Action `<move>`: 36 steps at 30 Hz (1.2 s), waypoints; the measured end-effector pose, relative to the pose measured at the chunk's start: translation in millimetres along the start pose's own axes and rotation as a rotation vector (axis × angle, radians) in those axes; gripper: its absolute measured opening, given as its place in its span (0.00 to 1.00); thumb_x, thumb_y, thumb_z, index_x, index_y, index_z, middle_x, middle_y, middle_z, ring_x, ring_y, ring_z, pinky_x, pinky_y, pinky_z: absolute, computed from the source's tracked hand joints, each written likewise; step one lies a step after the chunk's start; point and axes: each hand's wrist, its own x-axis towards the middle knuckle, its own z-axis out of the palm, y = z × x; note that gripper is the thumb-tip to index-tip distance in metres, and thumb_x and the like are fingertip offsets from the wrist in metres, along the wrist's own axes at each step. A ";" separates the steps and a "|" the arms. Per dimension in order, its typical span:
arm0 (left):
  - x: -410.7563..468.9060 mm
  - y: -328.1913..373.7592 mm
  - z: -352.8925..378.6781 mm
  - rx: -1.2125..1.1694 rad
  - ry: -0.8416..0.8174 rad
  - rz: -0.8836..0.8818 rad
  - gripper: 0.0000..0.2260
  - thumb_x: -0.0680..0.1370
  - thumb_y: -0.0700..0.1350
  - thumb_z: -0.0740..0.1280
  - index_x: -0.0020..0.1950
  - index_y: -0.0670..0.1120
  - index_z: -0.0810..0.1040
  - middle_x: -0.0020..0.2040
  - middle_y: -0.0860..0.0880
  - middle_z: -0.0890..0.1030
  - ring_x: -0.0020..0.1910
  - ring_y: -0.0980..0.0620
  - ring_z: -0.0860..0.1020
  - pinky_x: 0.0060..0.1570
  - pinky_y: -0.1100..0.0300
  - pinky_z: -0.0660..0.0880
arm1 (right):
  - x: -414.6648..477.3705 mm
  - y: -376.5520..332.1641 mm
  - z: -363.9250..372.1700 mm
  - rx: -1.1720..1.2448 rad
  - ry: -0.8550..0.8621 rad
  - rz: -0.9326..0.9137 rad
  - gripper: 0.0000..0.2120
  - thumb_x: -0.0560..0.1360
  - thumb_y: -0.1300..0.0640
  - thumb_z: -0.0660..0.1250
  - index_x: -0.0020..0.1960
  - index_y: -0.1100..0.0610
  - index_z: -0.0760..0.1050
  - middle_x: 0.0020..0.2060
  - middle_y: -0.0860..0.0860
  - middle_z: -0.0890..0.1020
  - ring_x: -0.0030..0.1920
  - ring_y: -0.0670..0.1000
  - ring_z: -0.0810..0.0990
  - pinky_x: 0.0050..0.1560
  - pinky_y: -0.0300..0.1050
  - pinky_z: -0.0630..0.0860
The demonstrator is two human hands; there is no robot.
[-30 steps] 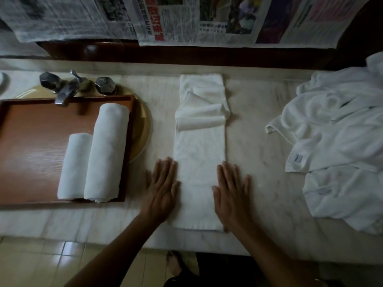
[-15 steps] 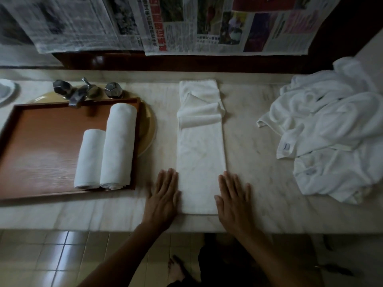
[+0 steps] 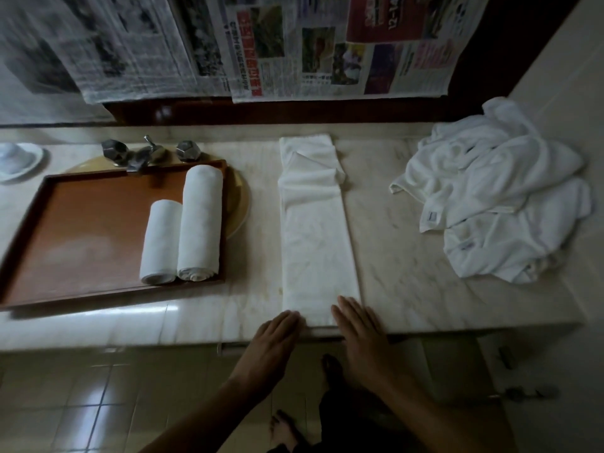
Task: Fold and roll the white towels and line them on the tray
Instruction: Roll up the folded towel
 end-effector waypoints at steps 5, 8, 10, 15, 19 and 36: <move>1.1 1.4 -15.4 -0.061 -0.010 -0.043 0.28 0.71 0.29 0.68 0.68 0.49 0.77 0.60 0.52 0.75 0.55 0.50 0.74 0.51 0.57 0.75 | -12.0 -0.5 -10.0 0.038 0.083 0.008 0.33 0.69 0.72 0.68 0.72 0.56 0.74 0.72 0.55 0.74 0.72 0.57 0.72 0.71 0.54 0.73; 2.8 2.7 -21.6 -0.005 -0.032 -0.046 0.26 0.69 0.29 0.70 0.63 0.50 0.79 0.52 0.53 0.76 0.48 0.53 0.72 0.44 0.60 0.72 | -15.5 -1.4 -14.4 0.062 0.126 0.008 0.30 0.64 0.73 0.76 0.64 0.58 0.80 0.64 0.56 0.80 0.64 0.57 0.79 0.60 0.54 0.81; 3.1 3.7 -23.5 0.025 -0.027 -0.032 0.23 0.67 0.30 0.70 0.59 0.49 0.81 0.48 0.53 0.78 0.45 0.53 0.72 0.42 0.61 0.68 | -16.8 -2.1 -20.3 0.068 0.139 -0.024 0.25 0.65 0.73 0.77 0.60 0.58 0.82 0.59 0.56 0.82 0.59 0.57 0.82 0.55 0.53 0.83; 2.9 10.2 -31.2 -0.083 0.015 -0.220 0.15 0.73 0.33 0.72 0.53 0.51 0.83 0.46 0.55 0.82 0.42 0.60 0.74 0.40 0.72 0.64 | -10.4 -1.1 -39.8 0.203 0.085 0.074 0.13 0.72 0.65 0.74 0.55 0.55 0.84 0.50 0.50 0.84 0.51 0.53 0.82 0.48 0.51 0.82; 13.1 13.3 -47.3 -0.368 0.054 -0.491 0.06 0.78 0.41 0.72 0.51 0.51 0.85 0.47 0.56 0.85 0.41 0.61 0.81 0.38 0.75 0.71 | -1.6 1.4 -61.1 0.408 -0.007 0.252 0.07 0.79 0.54 0.70 0.57 0.50 0.83 0.48 0.44 0.81 0.48 0.47 0.79 0.48 0.37 0.75; 32.1 35.8 -19.9 -0.055 0.084 -0.397 0.12 0.73 0.33 0.72 0.45 0.49 0.75 0.45 0.53 0.73 0.40 0.55 0.70 0.34 0.62 0.73 | 12.1 -14.2 -41.2 0.167 0.078 -0.009 0.13 0.69 0.68 0.74 0.48 0.52 0.81 0.46 0.48 0.77 0.47 0.52 0.75 0.40 0.44 0.72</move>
